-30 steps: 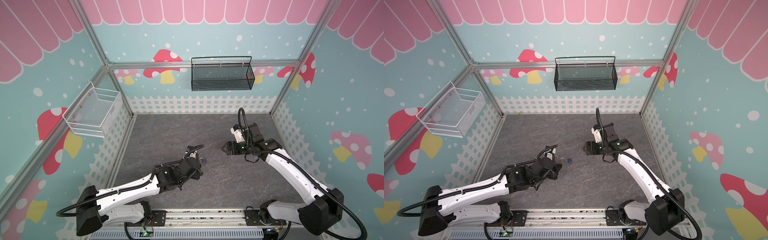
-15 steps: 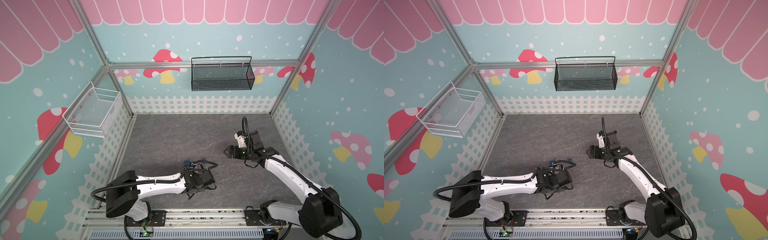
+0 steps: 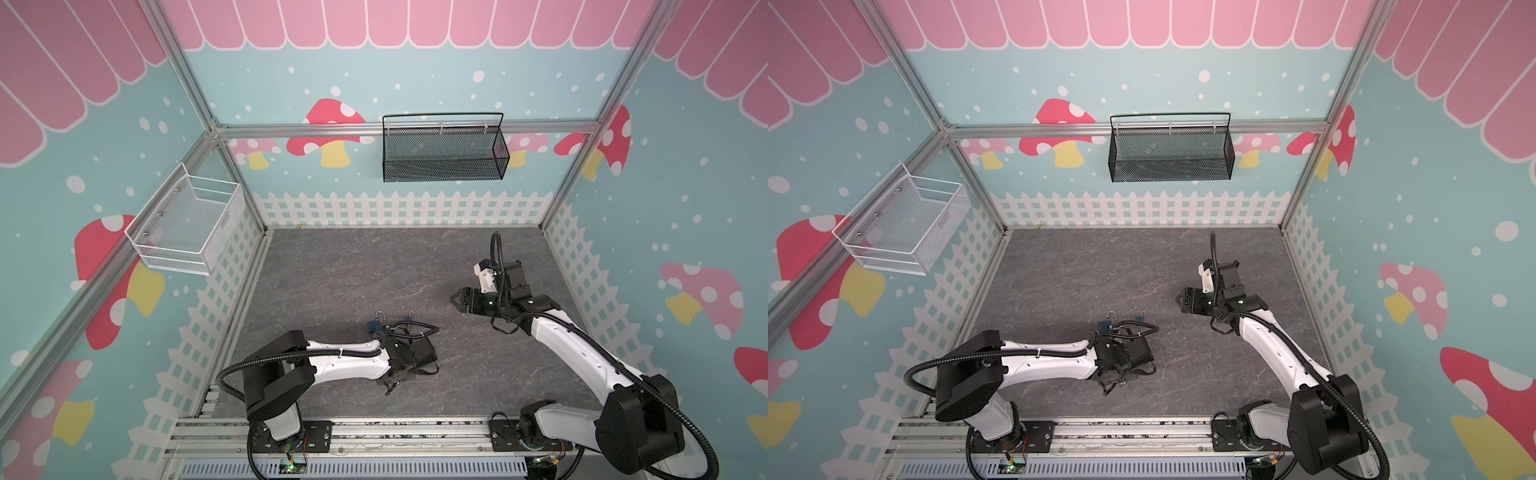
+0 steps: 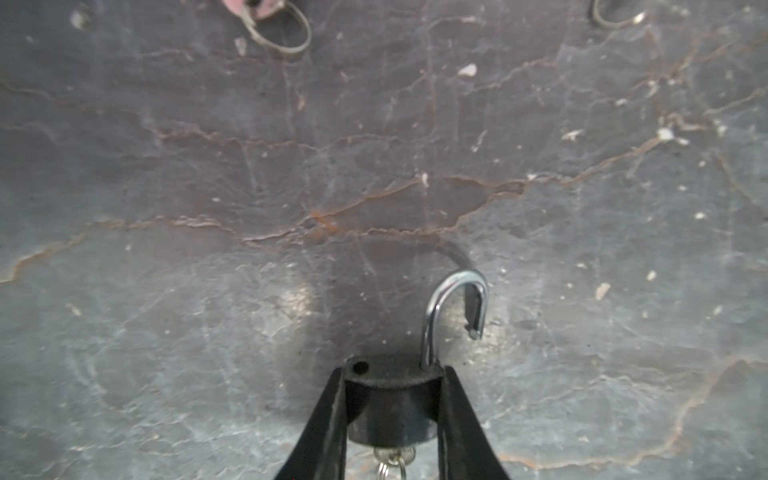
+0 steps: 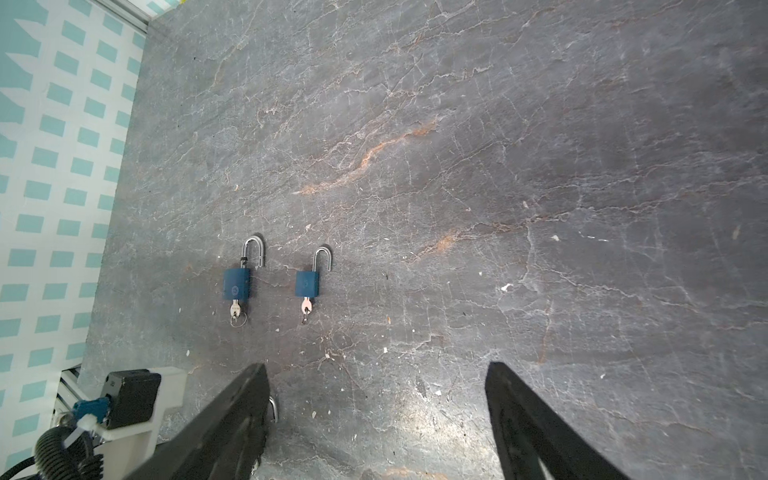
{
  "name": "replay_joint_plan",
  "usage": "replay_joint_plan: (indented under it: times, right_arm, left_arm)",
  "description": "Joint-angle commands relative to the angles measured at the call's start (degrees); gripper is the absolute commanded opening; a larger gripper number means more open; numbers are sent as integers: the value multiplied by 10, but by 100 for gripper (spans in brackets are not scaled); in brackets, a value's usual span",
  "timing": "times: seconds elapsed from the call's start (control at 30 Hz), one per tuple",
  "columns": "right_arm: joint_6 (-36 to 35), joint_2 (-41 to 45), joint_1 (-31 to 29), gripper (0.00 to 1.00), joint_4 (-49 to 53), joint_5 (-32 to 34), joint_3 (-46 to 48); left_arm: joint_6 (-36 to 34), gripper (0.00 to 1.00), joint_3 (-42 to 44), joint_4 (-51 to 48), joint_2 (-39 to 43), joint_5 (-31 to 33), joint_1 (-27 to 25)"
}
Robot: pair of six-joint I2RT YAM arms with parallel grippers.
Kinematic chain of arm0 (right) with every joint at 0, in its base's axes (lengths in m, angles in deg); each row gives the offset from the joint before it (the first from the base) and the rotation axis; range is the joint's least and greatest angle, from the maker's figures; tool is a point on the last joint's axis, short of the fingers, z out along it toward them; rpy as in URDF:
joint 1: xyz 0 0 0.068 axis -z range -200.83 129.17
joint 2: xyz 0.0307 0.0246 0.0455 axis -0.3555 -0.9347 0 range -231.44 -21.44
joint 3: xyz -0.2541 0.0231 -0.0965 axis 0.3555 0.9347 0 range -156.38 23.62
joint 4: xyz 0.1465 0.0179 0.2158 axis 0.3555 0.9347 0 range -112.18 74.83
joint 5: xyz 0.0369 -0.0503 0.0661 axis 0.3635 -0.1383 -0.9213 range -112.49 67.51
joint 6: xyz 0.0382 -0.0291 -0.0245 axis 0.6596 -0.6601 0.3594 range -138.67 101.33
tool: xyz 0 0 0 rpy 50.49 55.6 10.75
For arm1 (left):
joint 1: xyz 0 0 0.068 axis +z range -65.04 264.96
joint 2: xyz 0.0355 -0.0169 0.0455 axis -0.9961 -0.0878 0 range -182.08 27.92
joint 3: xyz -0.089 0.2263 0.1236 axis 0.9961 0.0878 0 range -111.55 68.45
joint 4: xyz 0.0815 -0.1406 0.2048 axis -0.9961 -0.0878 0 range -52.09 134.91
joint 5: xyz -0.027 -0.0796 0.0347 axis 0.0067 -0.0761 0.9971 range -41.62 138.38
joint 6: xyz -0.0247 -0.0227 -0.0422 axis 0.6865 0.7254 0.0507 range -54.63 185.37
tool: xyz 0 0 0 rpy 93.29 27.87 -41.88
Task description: Unlock with the key
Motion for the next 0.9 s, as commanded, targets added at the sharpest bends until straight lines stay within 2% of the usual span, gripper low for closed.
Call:
replay_joint_plan:
  times: [0.0, 0.1, 0.23, 0.3, 0.4, 0.47, 0.5, 0.57, 0.63, 0.7, 0.77, 0.8, 0.87]
  right_arm:
    - [-12, 2, 6, 84, -9, 10, 7]
    - [-15, 5, 8, 86, -14, 25, 10]
    - [-17, 13, 15, 87, -42, 54, 11]
    - [-18, 17, 30, 89, -51, 103, 8]
    - [-8, 24, 76, 93, -92, 193, 27]
    - [-3, 27, 117, 95, -154, 252, 64]
    - [-4, 27, 132, 97, -184, 279, 82]
    - [-20, 26, 161, 98, -264, 333, 129]
    - [-45, 17, 172, 98, -330, 392, 166]
    - [-73, 5, 182, 98, -410, 420, 207]
    - [-105, -9, 186, 98, -505, 408, 249]
    - [-123, -19, 186, 98, -559, 391, 270]
    - [-157, -42, 187, 98, -653, 341, 302]
  left_arm:
    - [-11, 42, -9, 1, -3, -5, 7]
    - [-31, 59, -10, 1, 12, -14, 20]
    - [-78, 66, -28, -29, 64, 6, 52]
    - [-113, 76, -44, -59, 109, 49, 71]
    - [-190, 89, -57, -92, 188, 165, 125]
    - [-240, 99, -30, -81, 242, 272, 185]
    - [-266, 99, -15, -64, 260, 294, 222]
    - [-350, 99, 32, 11, 295, 300, 320]
    - [-434, 100, 102, 126, 318, 329, 384]
    - [-499, 100, 169, 241, 333, 335, 437]
    - [-555, 100, 238, 389, 341, 299, 481]
    - [-571, 100, 247, 410, 344, 261, 508]
    - [-605, 100, 273, 499, 338, 242, 529]
